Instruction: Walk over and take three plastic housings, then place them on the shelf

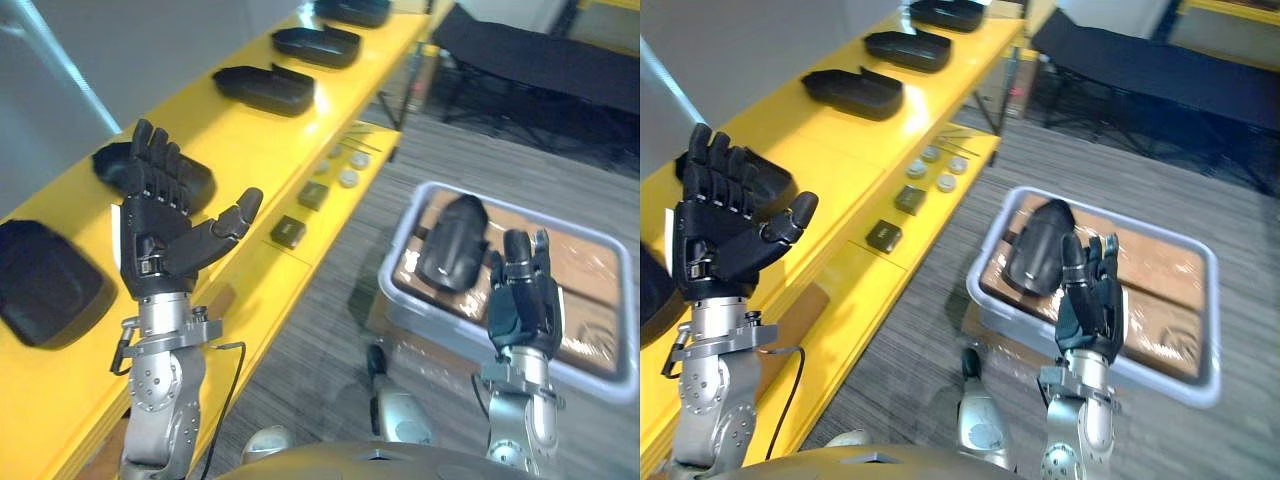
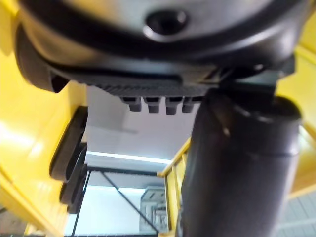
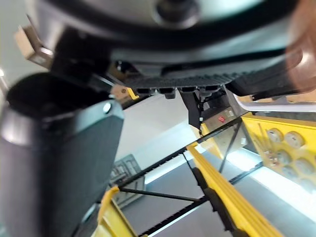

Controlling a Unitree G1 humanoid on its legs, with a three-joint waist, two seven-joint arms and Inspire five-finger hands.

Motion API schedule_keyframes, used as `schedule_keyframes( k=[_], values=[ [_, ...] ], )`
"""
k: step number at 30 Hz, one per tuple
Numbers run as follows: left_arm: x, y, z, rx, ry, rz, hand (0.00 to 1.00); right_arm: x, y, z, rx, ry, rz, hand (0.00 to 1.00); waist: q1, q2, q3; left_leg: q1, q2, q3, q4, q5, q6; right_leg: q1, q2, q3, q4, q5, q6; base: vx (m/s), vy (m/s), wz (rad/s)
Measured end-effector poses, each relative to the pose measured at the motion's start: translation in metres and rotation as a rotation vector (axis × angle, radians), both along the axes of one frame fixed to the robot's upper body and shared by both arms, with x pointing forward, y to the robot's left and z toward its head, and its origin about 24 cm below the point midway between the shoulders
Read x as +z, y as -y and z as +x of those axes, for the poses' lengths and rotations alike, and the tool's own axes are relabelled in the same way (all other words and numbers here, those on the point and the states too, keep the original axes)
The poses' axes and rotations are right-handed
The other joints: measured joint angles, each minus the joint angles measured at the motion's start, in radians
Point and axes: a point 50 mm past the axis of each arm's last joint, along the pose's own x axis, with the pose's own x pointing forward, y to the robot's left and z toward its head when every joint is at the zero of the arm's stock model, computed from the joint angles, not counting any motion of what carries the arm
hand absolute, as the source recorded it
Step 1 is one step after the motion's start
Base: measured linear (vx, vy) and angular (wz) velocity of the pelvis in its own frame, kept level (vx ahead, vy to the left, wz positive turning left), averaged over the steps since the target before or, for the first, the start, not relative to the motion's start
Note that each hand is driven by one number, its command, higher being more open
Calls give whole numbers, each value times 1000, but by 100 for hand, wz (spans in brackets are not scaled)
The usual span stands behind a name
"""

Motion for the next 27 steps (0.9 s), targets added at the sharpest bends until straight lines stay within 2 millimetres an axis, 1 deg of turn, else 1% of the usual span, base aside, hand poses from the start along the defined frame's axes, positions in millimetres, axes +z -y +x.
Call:
schedule_keyframes(
  k=[1,2,3,4,5,6,7,8,9,10,11,12,13,14,15,16,17,18,19,20,21,22,23,24,25,26,27],
  values=[
    [0,0,0,-9,-3,0,100,0,-1,10,0,-3,-23,100,1,14,0,-1,15,1,2,6,0,8,-32,-36,110,-65,5,-176,13,-11],
    [0,-1,0,-13,-1,3,100,-1,-1,16,-5,-10,-44,100,4,21,-3,-4,26,6,6,10,0,24,-53,-54,148,-87,8,-84,25,-33],
    [2,-4,-1,-5,13,6,100,-2,-7,27,11,-24,-64,100,28,28,-7,-13,47,25,10,18,-8,53,-100,-69,174,-103,16,-96,-12,-58],
    [3,-7,-2,4,26,-3,100,-2,-17,34,40,-25,-75,100,52,24,-9,-30,62,44,16,24,-19,72,-154,-72,172,-97,24,-76,-61,-64],
    [3,-9,-2,8,28,-17,100,-2,-21,36,54,-26,-75,100,61,19,-10,-38,70,54,19,28,-26,81,-179,-71,168,-92,32,-63,-149,-60],
    [1,-14,-1,19,16,-44,100,-5,-29,35,72,-38,-90,100,72,4,-16,-53,90,69,25,41,-46,112,-223,-73,155,-71,64,-13,-172,-38],
    [-1,-15,-2,16,12,-70,100,-6,-32,34,73,-49,-106,100,72,-2,-18,-59,102,74,35,45,-52,131,-233,-76,136,-65,90,8,-266,-43],
    [-3,-16,-2,12,6,-118,100,-11,-34,31,78,-90,-144,100,73,-16,-25,-71,125,86,50,53,-66,173,-237,-93,68,-67,170,16,-257,-32],
    [-4,-16,-2,11,7,-134,100,-14,-34,29,79,-112,-161,100,74,-26,-30,-77,137,94,57,56,-73,196,-236,-119,22,-64,197,34,-365,-56],
    [-6,-16,-3,28,4,-176,100,-18,-34,27,88,-157,-207,100,75,-47,-41,-85,163,119,68,64,-87,235,-216,-189,-69,-114,268,60,-503,-85],
    [-10,-14,-5,62,-2,-234,100,-19,-31,28,99,-178,-245,100,71,-38,-43,-89,208,149,84,70,-99,249,-167,-220,-134,-156,264,55,-429,-96],
    [-14,-12,-6,74,-12,-266,100,-20,-28,27,102,-189,-267,100,61,-22,-44,-95,236,158,99,71,-101,249,-133,-220,-156,-162,257,99,-463,-89],
    [-21,-4,-7,76,-43,-321,100,-23,-19,24,99,-224,-302,100,33,10,-44,-106,298,159,136,83,-94,260,-72,-221,-182,-168,238,111,-335,-59],
    [-29,3,-5,59,-80,-351,100,-27,-8,17,78,-271,-326,100,8,17,-45,-106,334,147,178,121,-61,279,-34,-215,-191,-181,216,138,-398,-48],
    [-33,6,-4,49,-98,-355,100,-29,-2,13,65,-289,-336,100,-1,17,-45,-110,349,137,210,151,-41,291,-22,-209,-198,-185,209,117,-321,-42],
    [-38,10,-1,34,-127,-356,100,-29,9,6,36,-305,-354,100,-20,12,-46,-147,374,111,301,241,3,312,-19,-202,-214,-192,193,118,-257,-37],
    [-41,12,0,23,-141,-358,100,-25,15,1,15,-302,-369,100,-29,9,-44,-183,384,94,364,254,7,325,-21,-187,-228,-195,183,116,-215,-46],
    [-44,17,1,4,-154,-360,100,-19,24,-4,-16,-293,-379,100,-32,9,-42,-208,372,87,384,211,-26,326,-22,-173,-237,-194,177,131,-123,-52],
    [-46,21,1,-24,-162,-357,100,-14,34,-6,-51,-283,-395,100,-31,16,-43,-234,323,55,369,157,-57,327,-27,-150,-240,-195,175,126,-57,-67],
    [-47,23,0,-42,-167,-351,100,-12,39,-7,-60,-283,-391,100,-25,16,-43,-251,262,24,325,122,-69,328,-36,-125,-240,-195,175,123,-29,-64],
    [-48,23,-1,-46,-173,-347,100,-12,40,-7,-53,-286,-387,100,-21,16,-43,-255,233,14,290,116,-67,328,-39,-116,-239,-195,175,100,21,-64],
    [-50,23,-3,-49,-180,-344,100,-13,40,-6,-34,-300,-390,100,-16,24,-48,-264,182,-9,203,123,-59,327,-42,-106,-238,-194,176,96,111,-59],
    [-52,23,-5,-55,-190,-341,100,-17,39,-6,-19,-320,-395,100,-6,41,-58,-265,144,-35,91,188,-31,322,-38,-104,-236,-193,180,90,142,-58],
    [-54,23,-5,-58,-197,-336,100,-20,40,-5,-14,-335,-399,100,1,50,-66,-261,132,-44,64,191,-45,319,-38,-98,-238,-190,188,75,141,-47],
    [-56,22,-5,-59,-210,-325,100,-28,37,-1,15,-368,-405,100,8,39,-79,-240,98,-52,20,191,-58,318,-62,-97,-259,-177,213,44,120,-26],
    [-56,21,-5,-62,-209,-318,100,-32,35,3,27,-380,-420,100,8,30,-82,-241,81,-47,2,193,-59,312,-72,-99,-273,-172,222,24,136,-11],
    [-54,21,-3,-69,-205,-302,100,-36,31,13,48,-393,-441,100,10,18,-77,-255,55,-40,-11,201,-49,305,-95,-102,-293,-153,241,-17,190,7]
  ],
)
